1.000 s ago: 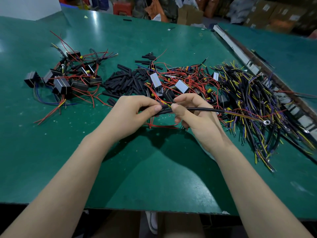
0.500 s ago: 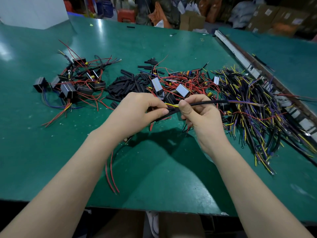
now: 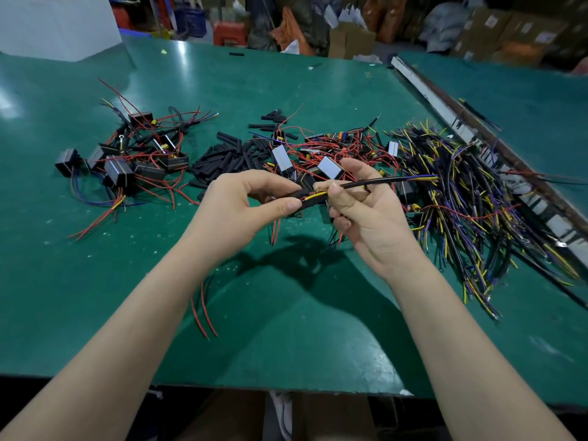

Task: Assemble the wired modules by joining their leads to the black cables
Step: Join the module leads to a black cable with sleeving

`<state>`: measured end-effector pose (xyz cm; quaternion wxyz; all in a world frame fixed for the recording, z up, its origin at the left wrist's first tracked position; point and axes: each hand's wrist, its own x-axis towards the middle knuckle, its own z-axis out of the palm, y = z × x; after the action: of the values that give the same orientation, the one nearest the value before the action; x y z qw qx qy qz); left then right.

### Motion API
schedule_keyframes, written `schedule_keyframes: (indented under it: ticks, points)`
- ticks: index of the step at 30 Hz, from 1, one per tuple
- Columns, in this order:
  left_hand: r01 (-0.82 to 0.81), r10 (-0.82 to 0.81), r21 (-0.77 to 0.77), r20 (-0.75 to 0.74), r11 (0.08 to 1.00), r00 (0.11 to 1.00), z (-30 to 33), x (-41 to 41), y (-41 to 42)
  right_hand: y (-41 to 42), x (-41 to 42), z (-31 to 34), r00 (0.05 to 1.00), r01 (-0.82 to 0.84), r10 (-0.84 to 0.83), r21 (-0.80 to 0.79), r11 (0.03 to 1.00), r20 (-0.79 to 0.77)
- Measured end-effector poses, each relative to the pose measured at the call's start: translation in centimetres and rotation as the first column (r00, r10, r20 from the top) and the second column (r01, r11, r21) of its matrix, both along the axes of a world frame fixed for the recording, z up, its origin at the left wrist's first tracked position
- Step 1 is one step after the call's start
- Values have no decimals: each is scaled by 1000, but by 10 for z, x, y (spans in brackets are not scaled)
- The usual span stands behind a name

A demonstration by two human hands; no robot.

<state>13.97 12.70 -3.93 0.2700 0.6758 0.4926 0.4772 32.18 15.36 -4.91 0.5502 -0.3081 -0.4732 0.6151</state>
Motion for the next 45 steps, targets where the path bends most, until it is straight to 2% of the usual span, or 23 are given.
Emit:
schedule_keyframes:
  ticks: [3, 6, 10, 13, 16, 18, 20, 23, 32, 37, 45]
  points:
    - [-35, 39, 76, -48, 997, 998, -3, 4, -2, -1, -1, -2, 997, 23, -32, 118, 993, 75]
    - [-80, 89, 142, -62, 987, 994, -6, 8, -2, -1, -1, -5, 995, 35, -54, 218, 975, 81]
    - [-136, 158, 222, -83, 965, 984, -9, 12, -1, 0, -3, -10, 988, 89, -119, 272, 958, 96]
    - [-147, 183, 267, -115, 952, 976, -12, 15, 2, 1, -5, -11, 980, 109, -135, 168, 980, 149]
    - [-187, 247, 308, -169, 933, 954, -20, 15, 4, 5, -3, -6, 941, 160, -120, -103, 982, 318]
    - [-215, 294, 344, -196, 914, 936, -25, 16, 5, 7, 1, -2, 939, 168, -68, -279, 946, 336]
    - [-233, 319, 373, -188, 898, 929, -28, 17, 5, 7, 3, 0, 938, 98, 32, -354, 930, 344]
    - [-223, 310, 385, -180, 896, 934, -30, 20, 5, 4, -2, -5, 892, 3, 132, -298, 955, 432]
    - [-176, 232, 327, -142, 929, 962, -30, 20, 2, -1, -5, -8, 880, -18, 115, -208, 978, 462]
    - [-184, 231, 307, -121, 934, 965, -30, 19, 2, 0, -5, -6, 888, -69, 180, -266, 962, 422]
    - [-184, 239, 326, -138, 927, 961, -31, 17, 1, -2, -5, -6, 900, -54, 121, -167, 984, 419]
